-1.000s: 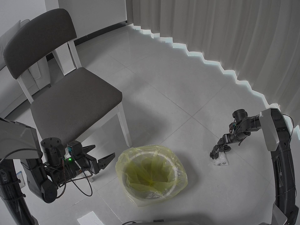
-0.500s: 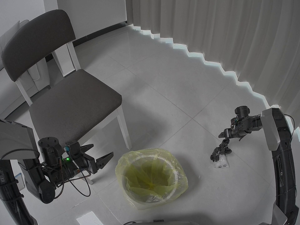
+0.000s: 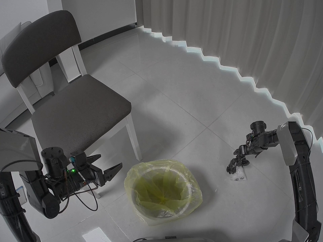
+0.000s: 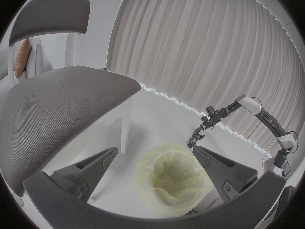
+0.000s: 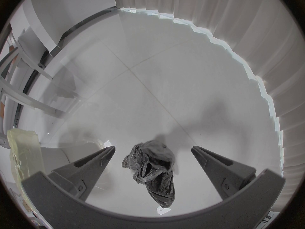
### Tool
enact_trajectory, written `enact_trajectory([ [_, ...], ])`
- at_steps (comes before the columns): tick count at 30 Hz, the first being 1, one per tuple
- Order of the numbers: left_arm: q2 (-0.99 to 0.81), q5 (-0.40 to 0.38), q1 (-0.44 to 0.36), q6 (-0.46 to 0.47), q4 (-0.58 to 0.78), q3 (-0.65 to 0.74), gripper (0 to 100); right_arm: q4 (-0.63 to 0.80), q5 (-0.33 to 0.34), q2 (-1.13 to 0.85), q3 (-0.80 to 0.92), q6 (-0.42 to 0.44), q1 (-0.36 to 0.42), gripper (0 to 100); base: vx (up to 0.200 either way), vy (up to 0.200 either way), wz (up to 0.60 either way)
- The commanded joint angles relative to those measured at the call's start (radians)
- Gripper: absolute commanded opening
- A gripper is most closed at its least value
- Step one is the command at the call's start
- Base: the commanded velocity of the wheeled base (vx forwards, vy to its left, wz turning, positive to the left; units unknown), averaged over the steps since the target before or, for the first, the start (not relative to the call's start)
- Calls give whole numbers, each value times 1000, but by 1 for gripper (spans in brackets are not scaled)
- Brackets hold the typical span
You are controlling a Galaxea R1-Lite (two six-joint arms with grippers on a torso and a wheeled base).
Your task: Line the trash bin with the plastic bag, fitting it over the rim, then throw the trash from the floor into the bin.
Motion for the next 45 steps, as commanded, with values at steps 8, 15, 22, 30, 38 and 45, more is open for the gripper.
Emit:
enact_trajectory([
  [8, 14, 0, -1, -1, -18, -13, 100, 76, -3, 113, 0, -6, 0, 100, 0, 0, 0],
  [15, 16, -1, -1, -1, -18, -19, 100, 82, -2, 118, 0, -6, -2, 100, 0, 0, 0],
  [22, 13, -1, -3, 1, -18, -18, 100, 77, 9, 90, 0, -5, 0, 100, 0, 0, 0],
  [30, 7, -1, 0, 2, -18, -16, 100, 51, 9, 84, 0, -6, 0, 100, 0, 0, 0],
  [38, 11, -1, 0, 2, -18, -18, 100, -12, 12, 98, 0, -18, 1, 0, 0, 0, 0],
  [45, 14, -1, 0, 2, -18, -24, 100, -2, 12, 93, 0, -23, 1, 0, 0, 0, 0],
])
